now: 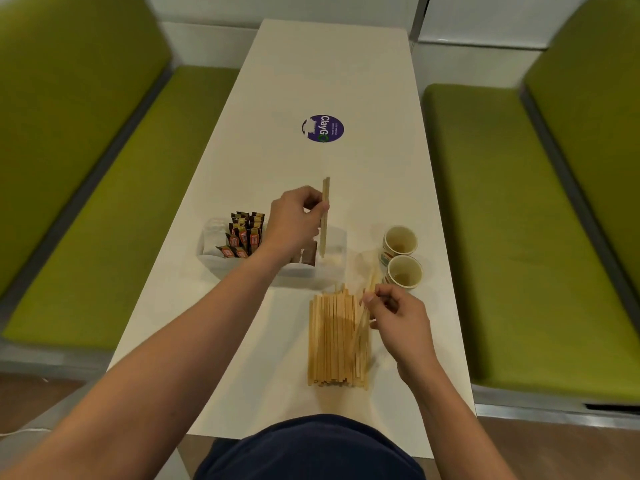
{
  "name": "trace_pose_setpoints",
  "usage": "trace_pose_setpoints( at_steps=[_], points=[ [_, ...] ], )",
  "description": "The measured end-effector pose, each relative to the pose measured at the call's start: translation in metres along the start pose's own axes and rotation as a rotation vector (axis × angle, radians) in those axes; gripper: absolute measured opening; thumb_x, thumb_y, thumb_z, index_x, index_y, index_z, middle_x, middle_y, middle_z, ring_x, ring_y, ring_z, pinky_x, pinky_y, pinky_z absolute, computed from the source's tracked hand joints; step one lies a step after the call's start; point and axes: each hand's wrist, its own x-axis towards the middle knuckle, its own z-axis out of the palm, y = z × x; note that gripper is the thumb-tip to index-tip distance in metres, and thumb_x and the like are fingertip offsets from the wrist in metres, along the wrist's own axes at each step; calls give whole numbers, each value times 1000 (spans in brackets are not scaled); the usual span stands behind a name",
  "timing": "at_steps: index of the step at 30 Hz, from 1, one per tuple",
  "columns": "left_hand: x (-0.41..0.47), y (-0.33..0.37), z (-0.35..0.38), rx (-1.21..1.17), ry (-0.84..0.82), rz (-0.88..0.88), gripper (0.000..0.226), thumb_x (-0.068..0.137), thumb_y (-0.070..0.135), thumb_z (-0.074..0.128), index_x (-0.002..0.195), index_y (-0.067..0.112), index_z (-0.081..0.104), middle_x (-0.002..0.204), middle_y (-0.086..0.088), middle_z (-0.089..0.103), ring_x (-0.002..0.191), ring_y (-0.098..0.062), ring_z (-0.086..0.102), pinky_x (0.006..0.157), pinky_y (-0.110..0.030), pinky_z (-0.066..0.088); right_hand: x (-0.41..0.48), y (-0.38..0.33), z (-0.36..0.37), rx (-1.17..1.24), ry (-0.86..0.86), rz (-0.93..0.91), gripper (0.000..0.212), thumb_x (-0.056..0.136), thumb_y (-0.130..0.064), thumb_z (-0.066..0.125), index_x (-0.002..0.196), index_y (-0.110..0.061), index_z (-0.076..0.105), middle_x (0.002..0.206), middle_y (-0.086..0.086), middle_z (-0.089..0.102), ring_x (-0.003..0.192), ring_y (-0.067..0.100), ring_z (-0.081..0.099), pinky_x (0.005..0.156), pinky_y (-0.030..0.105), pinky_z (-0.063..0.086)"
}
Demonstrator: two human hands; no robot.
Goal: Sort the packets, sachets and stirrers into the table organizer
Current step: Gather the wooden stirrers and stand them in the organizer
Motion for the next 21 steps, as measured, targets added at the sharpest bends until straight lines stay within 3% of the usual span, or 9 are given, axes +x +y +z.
trace_pose_setpoints(
  at_steps=[3,6,11,16,21],
  points=[
    [5,-18,11,149,-14,5,12,95,23,65,95,14,72,85,5,70,81,-17,68,75,-32,59,4,-29,1,86,36,-121,12,99,-21,64,96,-30,71,89,-8,75,85,13,70,81,39,62],
    [2,-29,19,287,-3,-18,14,95,25,64,99,16,74,83,5,67,74,-9,58,59,-15,42,23,-56,6,170,106,-203,8,99,-20,64,100,-26,71,93,-6,75,86,11,71,81,36,62],
    [1,-41,27,347,50,-5,19,93,26,63,99,13,77,92,-1,74,86,-16,66,70,-24,45,75,-87,29,188,220,-287,6,97,-24,66,96,-28,70,91,-8,75,87,9,70,81,34,59],
    [2,-44,32,382,102,12,23,93,27,65,107,13,77,95,-4,72,85,-16,63,71,-23,42,112,-82,57,85,173,-162,10,95,-27,65,96,-24,75,89,-11,74,85,8,68,79,31,53],
    [0,-45,30,346,81,-16,29,93,27,64,114,11,76,93,-4,75,89,-16,67,75,-20,43,117,-61,68,-114,125,-96,20,95,-26,66,107,-15,77,113,-3,75,109,16,66,85,25,45]
  ],
)
